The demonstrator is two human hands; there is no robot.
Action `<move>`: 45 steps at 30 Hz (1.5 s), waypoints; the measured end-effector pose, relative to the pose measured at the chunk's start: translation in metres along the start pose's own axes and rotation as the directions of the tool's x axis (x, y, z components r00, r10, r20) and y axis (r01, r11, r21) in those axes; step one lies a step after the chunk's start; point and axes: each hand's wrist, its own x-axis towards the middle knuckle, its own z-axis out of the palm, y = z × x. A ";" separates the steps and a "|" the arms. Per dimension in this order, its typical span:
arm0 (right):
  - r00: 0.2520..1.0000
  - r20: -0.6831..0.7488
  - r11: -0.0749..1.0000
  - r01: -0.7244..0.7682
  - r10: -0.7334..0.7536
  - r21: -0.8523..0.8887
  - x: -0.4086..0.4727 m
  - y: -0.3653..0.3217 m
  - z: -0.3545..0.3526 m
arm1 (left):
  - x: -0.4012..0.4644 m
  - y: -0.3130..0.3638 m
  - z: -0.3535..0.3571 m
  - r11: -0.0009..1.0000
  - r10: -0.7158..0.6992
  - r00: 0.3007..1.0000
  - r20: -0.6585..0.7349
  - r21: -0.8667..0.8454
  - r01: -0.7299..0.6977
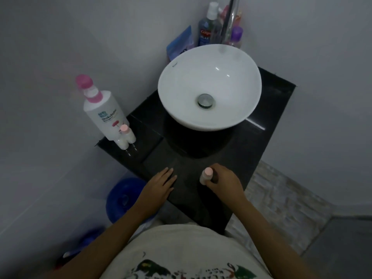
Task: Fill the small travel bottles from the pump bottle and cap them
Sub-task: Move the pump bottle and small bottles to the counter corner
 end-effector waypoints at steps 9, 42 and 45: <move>0.958 0.117 0.952 0.237 -0.262 0.191 0.075 -0.085 -0.010 | -0.004 -0.002 0.005 0.998 -0.038 0.999 -0.016 -0.057 0.037; 0.844 0.388 0.929 0.344 -0.371 0.139 0.214 -0.177 0.064 | -0.007 0.008 0.013 0.954 -0.224 0.974 0.030 -0.197 0.226; 0.846 0.384 0.929 0.340 -0.369 0.144 0.213 -0.176 0.066 | -0.008 0.007 0.014 0.951 -0.223 0.973 0.056 -0.208 0.230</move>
